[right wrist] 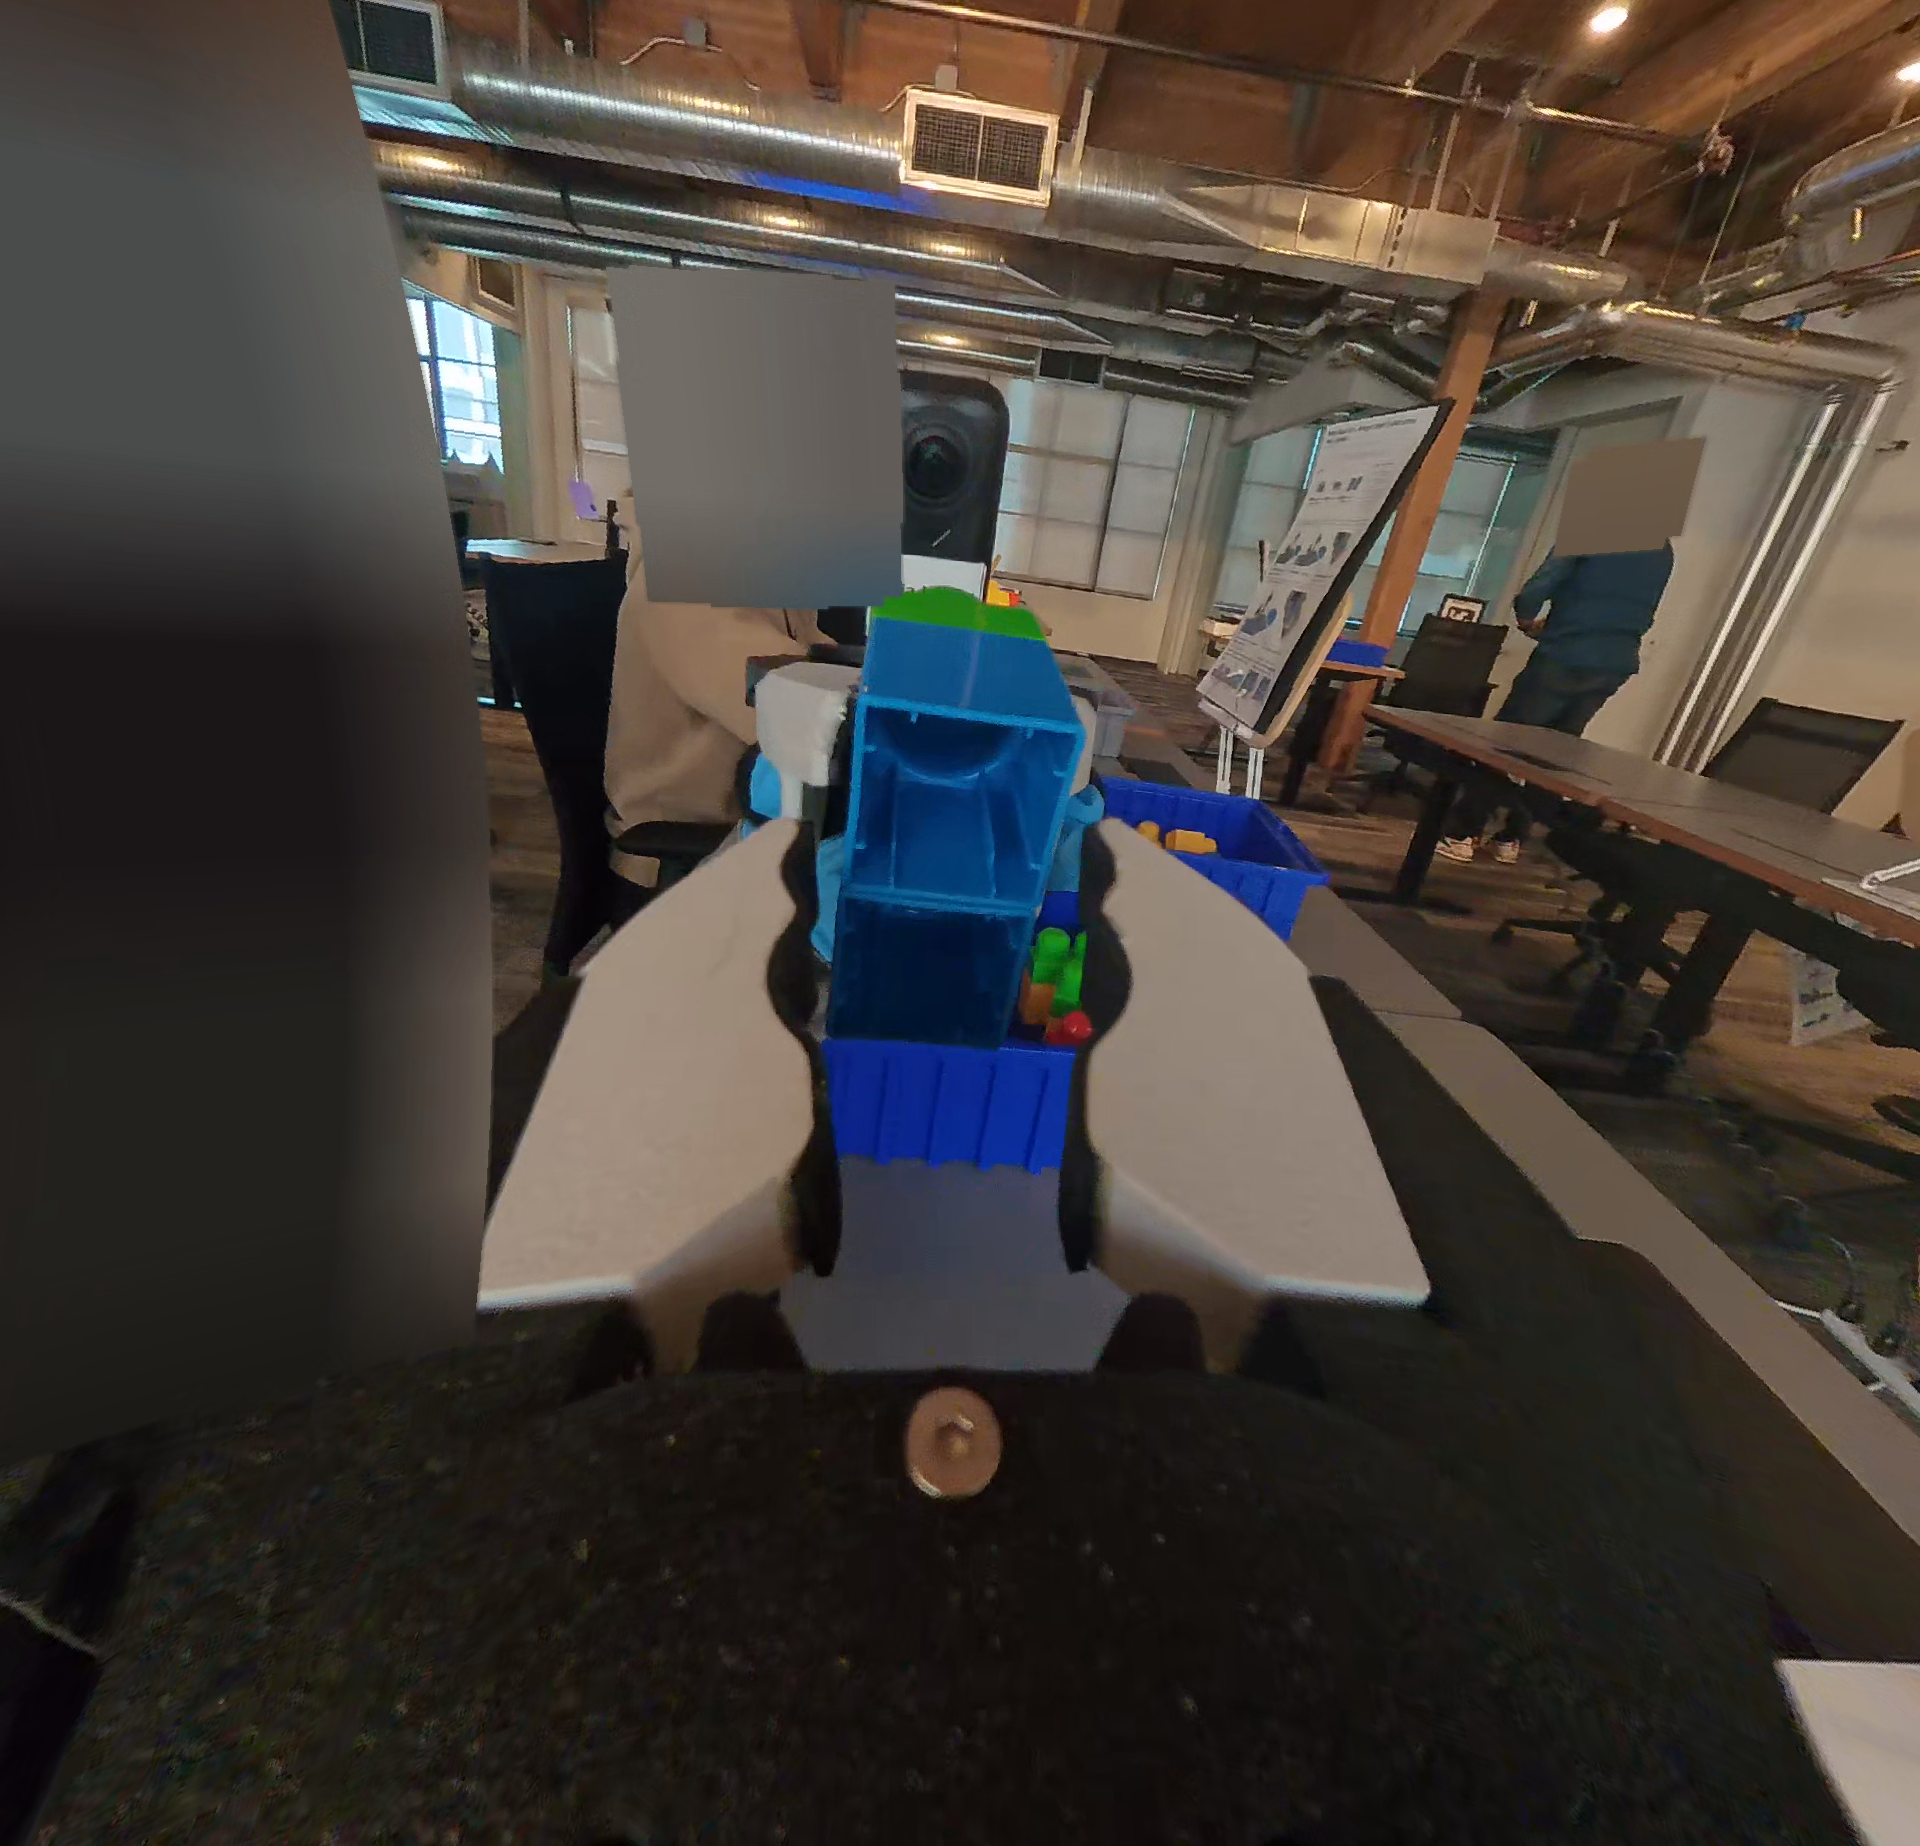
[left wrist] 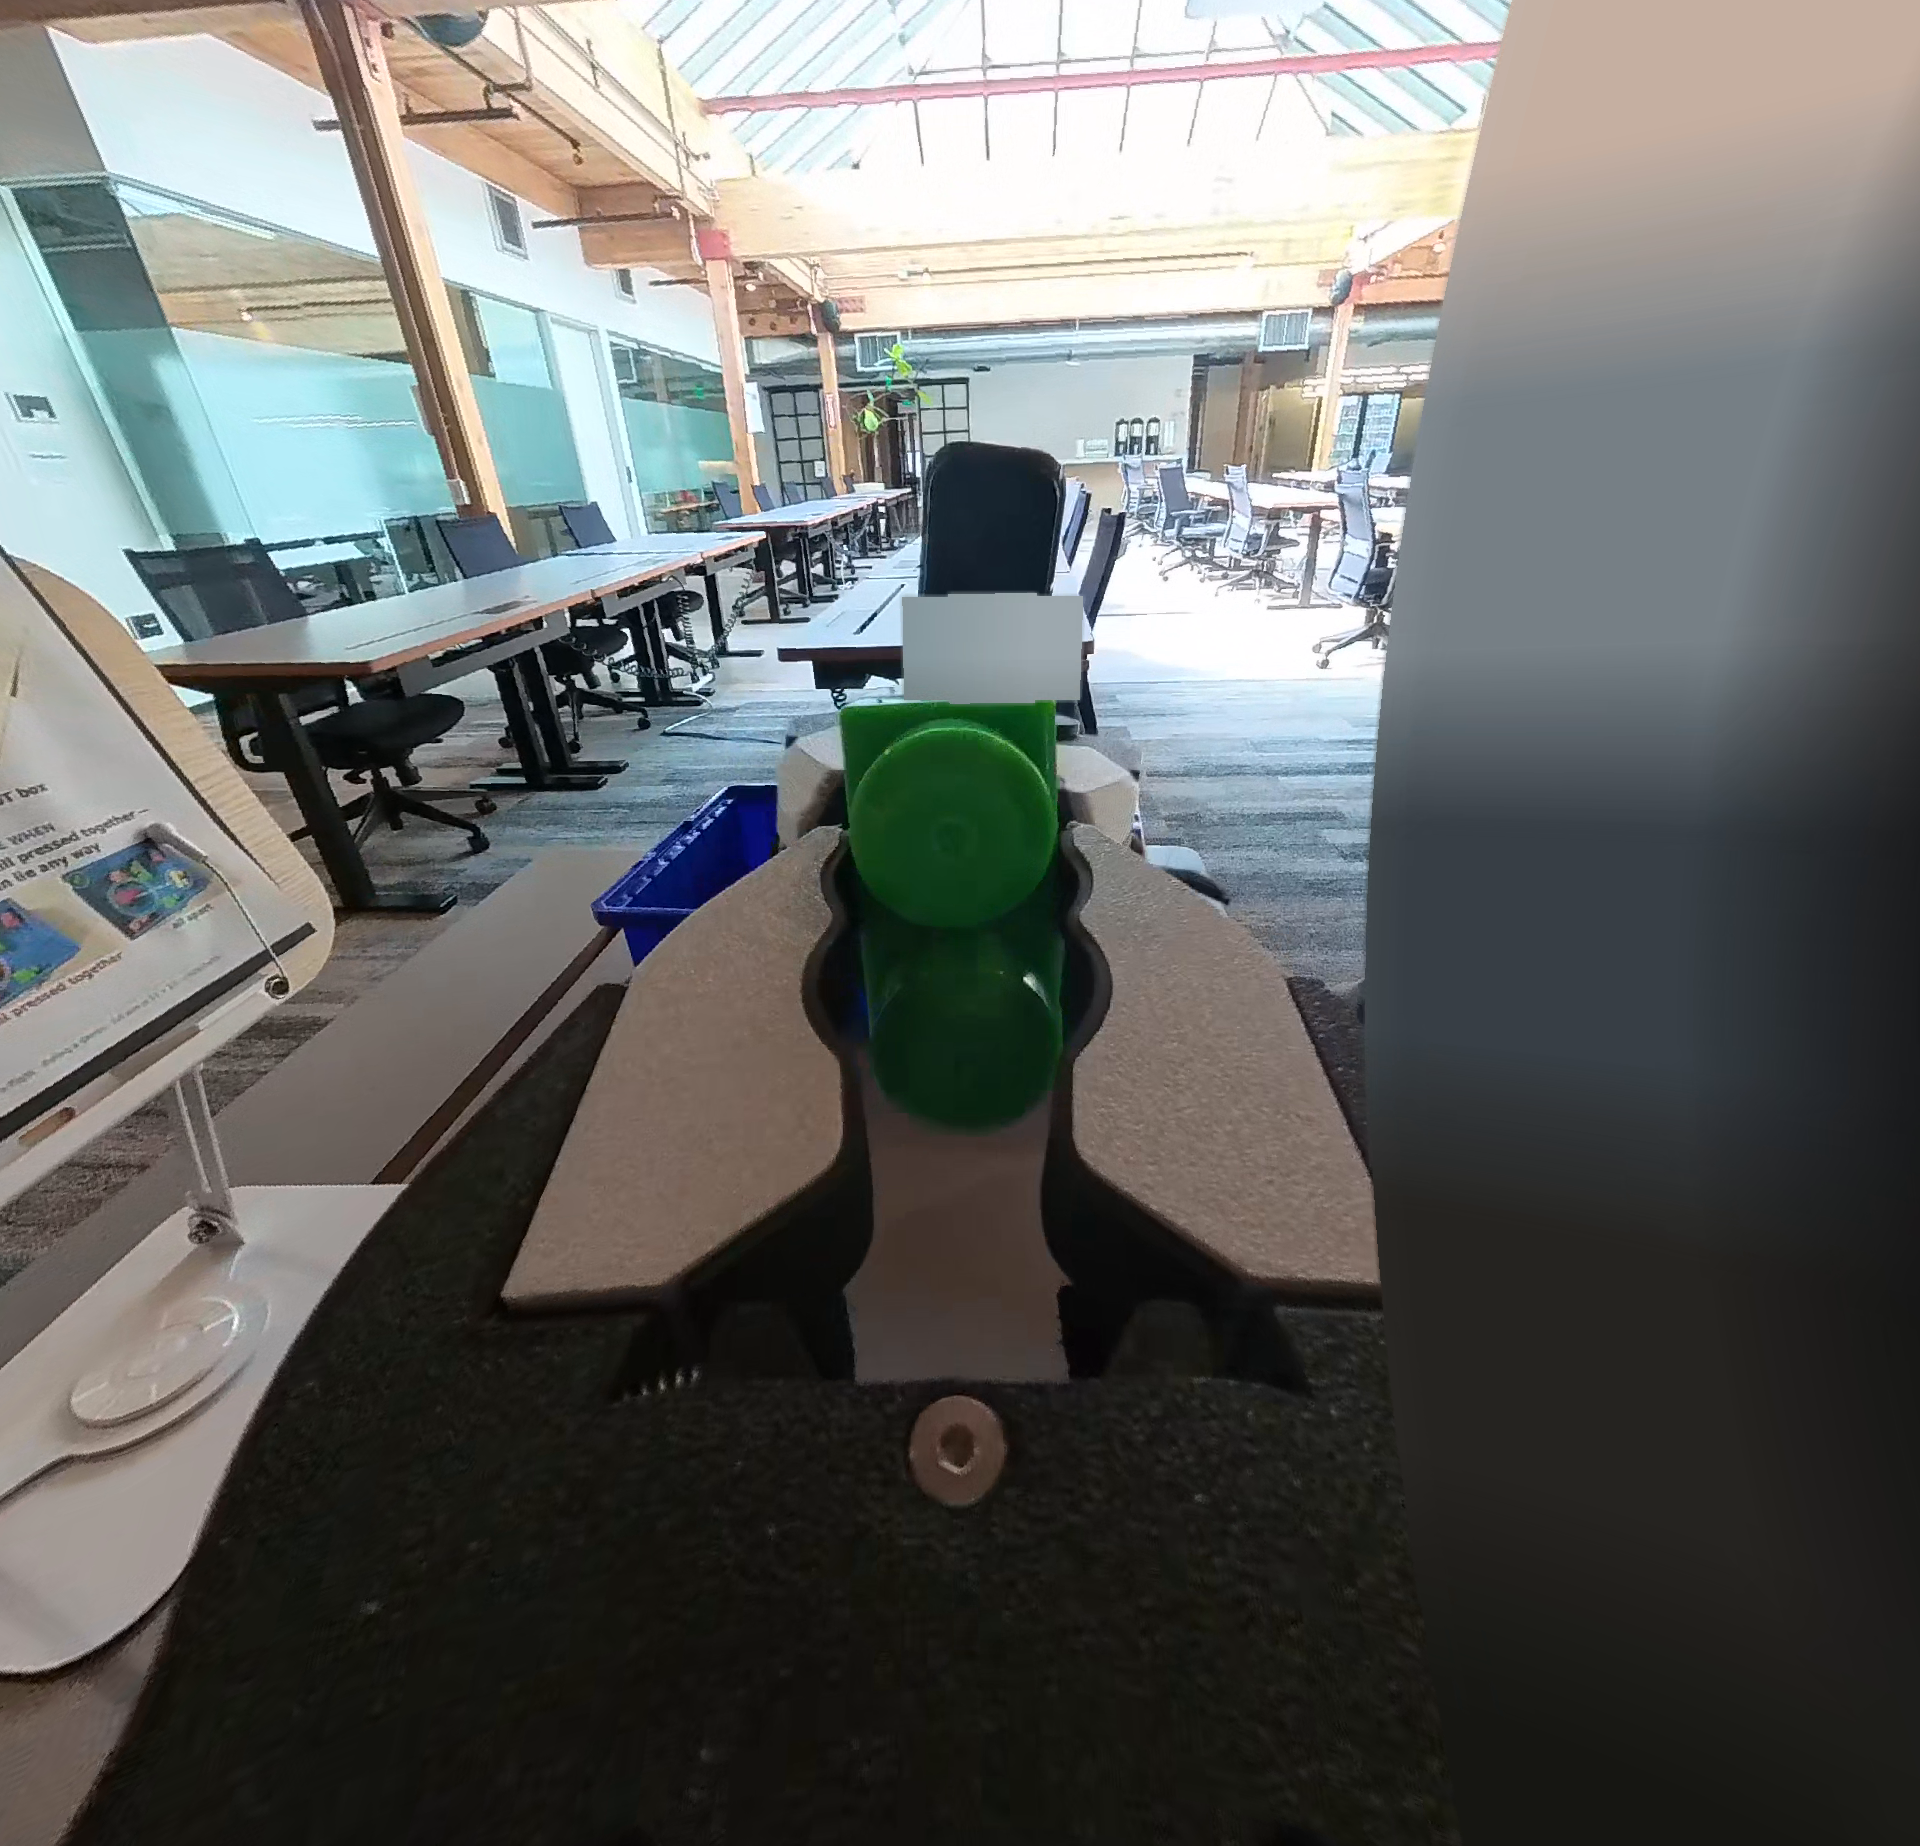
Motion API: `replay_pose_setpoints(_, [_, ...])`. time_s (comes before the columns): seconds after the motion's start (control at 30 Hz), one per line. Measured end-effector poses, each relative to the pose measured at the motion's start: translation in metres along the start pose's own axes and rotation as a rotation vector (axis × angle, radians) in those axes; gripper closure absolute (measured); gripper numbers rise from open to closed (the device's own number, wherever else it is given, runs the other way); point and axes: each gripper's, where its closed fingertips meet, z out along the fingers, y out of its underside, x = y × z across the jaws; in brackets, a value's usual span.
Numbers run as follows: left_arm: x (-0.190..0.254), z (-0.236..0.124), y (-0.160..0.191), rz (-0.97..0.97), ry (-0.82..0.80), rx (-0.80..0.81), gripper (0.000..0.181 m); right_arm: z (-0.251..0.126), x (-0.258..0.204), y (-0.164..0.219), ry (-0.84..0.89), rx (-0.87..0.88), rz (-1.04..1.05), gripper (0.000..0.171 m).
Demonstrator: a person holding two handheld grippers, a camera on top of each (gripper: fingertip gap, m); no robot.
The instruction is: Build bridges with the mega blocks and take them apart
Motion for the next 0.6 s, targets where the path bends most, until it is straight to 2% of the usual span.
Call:
replay_pose_setpoints(0.2, [-0.0002,0.0034,0.0049,-0.006,-0.002,-0.03,0.146,0.003,-0.0009,0.0017,-0.004,-0.002,-0.021,0.132])
replay_pose_setpoints(0.6, [0.0006,0.0038,-0.0015,-0.017,-0.02,-0.001,0.146,0.0045,-0.001,-0.0006,-0.025,0.018,0.042,0.136])
